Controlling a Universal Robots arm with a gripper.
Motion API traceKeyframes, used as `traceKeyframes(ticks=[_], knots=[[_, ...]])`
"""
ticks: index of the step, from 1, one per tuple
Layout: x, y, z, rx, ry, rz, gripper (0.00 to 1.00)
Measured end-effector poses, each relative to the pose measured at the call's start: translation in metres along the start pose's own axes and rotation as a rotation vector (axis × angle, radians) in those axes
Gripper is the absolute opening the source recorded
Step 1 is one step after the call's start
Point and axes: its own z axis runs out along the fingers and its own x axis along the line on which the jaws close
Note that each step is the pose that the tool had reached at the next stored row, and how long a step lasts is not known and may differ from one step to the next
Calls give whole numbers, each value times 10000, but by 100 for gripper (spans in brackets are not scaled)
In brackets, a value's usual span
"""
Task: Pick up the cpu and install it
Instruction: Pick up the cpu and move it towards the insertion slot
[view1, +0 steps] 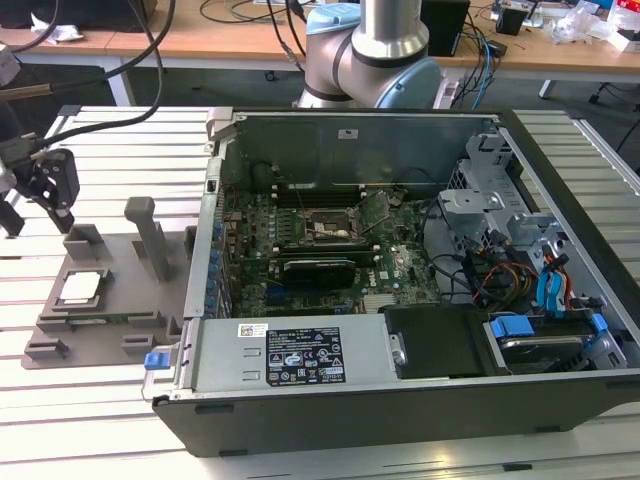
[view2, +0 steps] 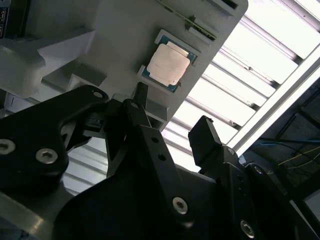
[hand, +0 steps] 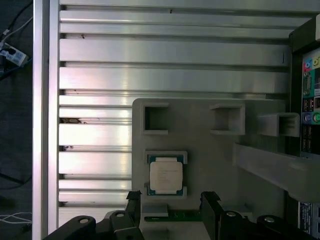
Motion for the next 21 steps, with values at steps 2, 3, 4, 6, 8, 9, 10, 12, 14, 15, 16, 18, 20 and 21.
traceKeyframes(ticks=[2,3,4,6,8,9,10,12,14,15,16,18,20,21], knots=[[-3,0,17,1,2,0,60],[-3,0,29,1,1,0,60],[-3,0,35,1,2,0,60],[-3,0,52,1,2,0,60],[-2,0,61,1,2,0,60],[-2,0,71,1,3,-1,60],[-2,1,83,0,1,0,60],[-2,1,95,0,2,-1,60],[-1,1,104,1,2,-1,60],[-1,1,111,0,1,0,60],[-1,1,115,1,2,-1,60],[-1,1,129,1,2,0,60],[0,1,146,1,2,0,60],[0,1,153,1,1,0,60]])
